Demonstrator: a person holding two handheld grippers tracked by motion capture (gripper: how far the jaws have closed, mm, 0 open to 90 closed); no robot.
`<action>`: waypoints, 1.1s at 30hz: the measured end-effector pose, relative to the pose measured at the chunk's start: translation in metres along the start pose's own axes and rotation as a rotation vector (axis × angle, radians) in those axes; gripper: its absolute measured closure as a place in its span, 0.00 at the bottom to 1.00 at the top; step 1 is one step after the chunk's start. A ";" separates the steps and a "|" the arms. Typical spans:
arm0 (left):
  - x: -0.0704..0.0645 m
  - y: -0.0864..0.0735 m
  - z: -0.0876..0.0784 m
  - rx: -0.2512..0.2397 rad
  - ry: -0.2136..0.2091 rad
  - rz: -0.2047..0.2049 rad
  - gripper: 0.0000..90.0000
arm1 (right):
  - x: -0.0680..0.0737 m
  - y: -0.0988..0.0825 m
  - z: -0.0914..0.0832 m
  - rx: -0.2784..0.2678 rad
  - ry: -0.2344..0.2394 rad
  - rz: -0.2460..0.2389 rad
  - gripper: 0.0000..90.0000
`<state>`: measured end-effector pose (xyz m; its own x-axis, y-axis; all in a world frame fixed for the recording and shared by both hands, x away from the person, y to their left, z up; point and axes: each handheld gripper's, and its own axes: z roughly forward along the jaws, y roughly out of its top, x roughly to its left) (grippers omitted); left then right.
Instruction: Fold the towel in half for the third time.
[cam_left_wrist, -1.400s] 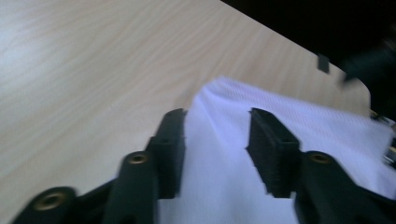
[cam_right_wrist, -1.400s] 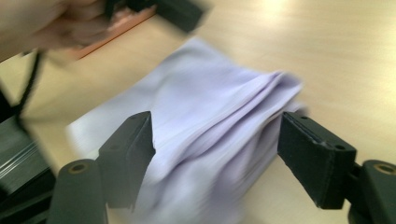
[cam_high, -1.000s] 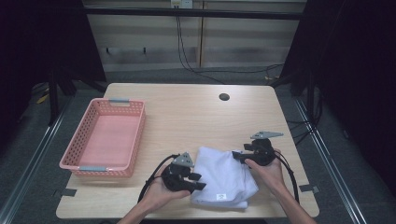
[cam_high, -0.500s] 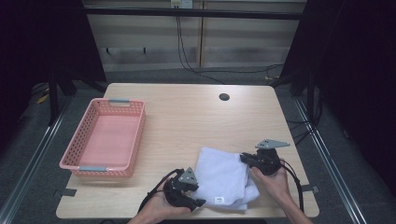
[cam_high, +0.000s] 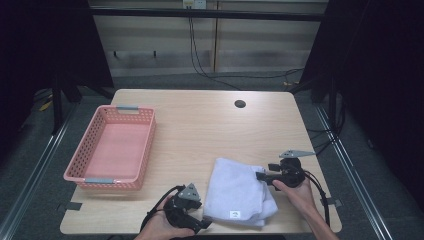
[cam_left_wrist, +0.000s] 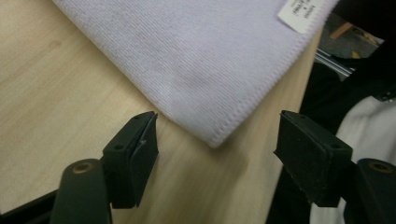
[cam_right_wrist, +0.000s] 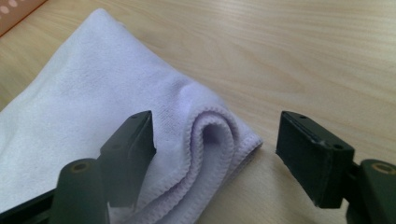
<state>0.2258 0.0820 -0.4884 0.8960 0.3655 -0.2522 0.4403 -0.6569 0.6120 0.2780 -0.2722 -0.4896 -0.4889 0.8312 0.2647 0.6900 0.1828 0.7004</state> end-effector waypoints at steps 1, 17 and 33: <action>0.000 0.001 0.002 -0.013 -0.009 0.003 0.31 | 0.000 -0.001 0.002 0.008 0.014 0.005 0.30; -0.014 0.013 0.015 0.000 0.035 0.037 0.31 | 0.006 -0.003 0.015 0.067 0.033 -0.075 0.37; -0.007 0.014 0.014 0.002 0.018 0.037 0.83 | 0.012 -0.001 0.017 0.082 0.106 -0.084 0.77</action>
<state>0.2262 0.0607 -0.4887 0.9106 0.3525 -0.2158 0.4067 -0.6715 0.6194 0.2806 -0.2534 -0.4982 -0.5975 0.7517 0.2793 0.6836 0.2954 0.6674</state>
